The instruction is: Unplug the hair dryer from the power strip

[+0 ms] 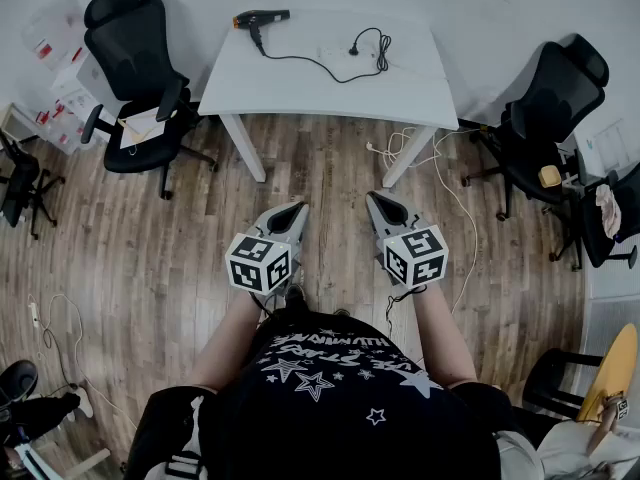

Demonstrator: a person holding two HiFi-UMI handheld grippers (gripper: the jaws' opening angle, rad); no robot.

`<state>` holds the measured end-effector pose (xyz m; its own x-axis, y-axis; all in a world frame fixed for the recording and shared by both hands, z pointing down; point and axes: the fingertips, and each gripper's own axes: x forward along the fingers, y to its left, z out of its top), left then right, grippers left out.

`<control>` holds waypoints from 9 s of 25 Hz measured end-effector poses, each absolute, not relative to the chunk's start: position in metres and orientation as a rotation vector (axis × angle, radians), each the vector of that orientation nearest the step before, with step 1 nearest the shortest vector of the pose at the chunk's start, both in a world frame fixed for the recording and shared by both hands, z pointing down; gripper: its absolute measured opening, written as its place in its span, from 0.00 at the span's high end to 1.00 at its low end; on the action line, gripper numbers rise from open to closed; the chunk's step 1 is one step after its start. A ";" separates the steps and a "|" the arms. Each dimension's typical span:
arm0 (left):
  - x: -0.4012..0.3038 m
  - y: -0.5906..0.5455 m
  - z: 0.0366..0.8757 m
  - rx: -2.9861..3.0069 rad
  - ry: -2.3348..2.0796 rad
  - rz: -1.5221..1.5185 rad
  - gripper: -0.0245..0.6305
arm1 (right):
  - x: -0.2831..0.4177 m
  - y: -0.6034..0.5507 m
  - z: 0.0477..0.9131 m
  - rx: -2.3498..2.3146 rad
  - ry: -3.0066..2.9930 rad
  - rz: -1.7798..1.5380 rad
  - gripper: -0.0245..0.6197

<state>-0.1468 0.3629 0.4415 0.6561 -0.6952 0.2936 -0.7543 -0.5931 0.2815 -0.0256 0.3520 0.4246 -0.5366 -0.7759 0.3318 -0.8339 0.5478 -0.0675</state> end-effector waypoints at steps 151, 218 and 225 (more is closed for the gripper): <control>-0.077 -0.238 0.540 2.424 -0.900 0.575 0.95 | 0.051 -0.226 0.527 1.421 -2.232 0.662 0.95; -0.063 -0.267 0.595 2.294 -0.999 1.275 0.95 | 0.009 -0.267 0.575 0.894 -2.179 0.260 0.84; -0.061 -0.265 0.597 2.311 -0.986 1.350 0.95 | 0.011 -0.270 0.576 0.934 -2.201 0.343 0.84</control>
